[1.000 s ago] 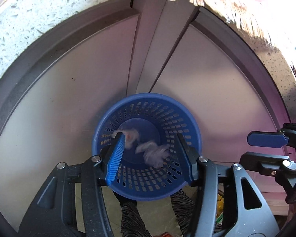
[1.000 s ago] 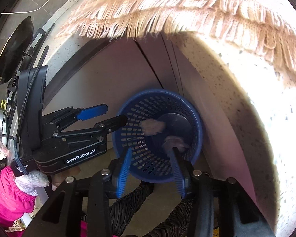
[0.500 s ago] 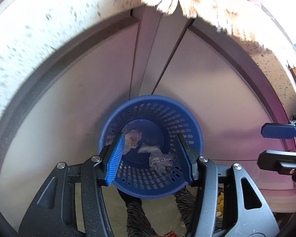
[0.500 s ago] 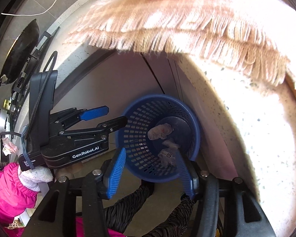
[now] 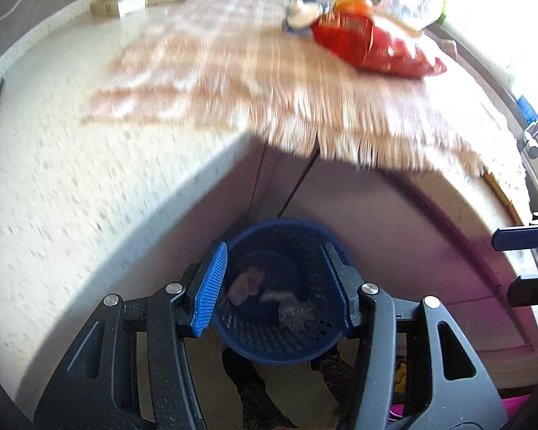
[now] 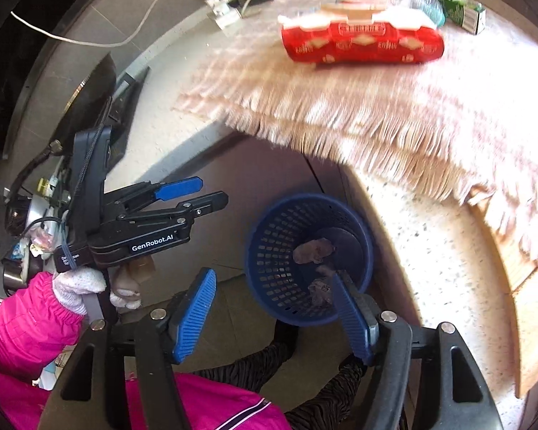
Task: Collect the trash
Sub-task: 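Grasp the toothpaste tube with the left tool while the right tool grasps the water bottle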
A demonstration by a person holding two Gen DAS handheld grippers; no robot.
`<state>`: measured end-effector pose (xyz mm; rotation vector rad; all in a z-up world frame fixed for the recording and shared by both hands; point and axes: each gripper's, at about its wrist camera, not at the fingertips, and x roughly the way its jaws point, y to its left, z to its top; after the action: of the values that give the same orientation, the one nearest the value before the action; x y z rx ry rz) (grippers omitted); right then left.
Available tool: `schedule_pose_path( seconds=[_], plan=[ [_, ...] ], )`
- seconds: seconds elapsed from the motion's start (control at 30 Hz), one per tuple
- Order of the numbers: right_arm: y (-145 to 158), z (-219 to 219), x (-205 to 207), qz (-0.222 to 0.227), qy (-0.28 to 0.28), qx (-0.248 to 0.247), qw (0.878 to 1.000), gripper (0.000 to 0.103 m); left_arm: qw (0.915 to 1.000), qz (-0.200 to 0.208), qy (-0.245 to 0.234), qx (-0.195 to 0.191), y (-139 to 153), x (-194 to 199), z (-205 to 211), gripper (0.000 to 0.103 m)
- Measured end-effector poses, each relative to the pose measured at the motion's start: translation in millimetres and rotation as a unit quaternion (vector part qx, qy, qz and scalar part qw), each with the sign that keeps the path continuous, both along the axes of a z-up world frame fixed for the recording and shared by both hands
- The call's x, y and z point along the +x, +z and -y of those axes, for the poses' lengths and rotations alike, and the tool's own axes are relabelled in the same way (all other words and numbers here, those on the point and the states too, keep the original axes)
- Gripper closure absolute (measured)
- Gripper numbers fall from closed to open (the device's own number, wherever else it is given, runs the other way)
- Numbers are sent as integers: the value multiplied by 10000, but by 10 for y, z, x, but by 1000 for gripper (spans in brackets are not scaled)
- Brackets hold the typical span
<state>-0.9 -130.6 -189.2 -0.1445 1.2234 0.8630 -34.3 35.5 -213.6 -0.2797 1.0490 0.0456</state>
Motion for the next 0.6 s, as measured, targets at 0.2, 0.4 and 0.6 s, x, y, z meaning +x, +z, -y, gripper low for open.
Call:
schedule_pose_path(
  seconds=[0.2,0.4,0.6],
  plan=[
    [487,134,161,273,-279,426,9983,30,9988,459,145,-3,354,224,-114,50],
    [865,328,517,501,-809,809,9922,26,9971,742,184,30,625,563,-198,50],
    [1106,398,1008,509,-1412,1075,9828,17,9953,947,205,46,911,889,-247,50]
  ],
)
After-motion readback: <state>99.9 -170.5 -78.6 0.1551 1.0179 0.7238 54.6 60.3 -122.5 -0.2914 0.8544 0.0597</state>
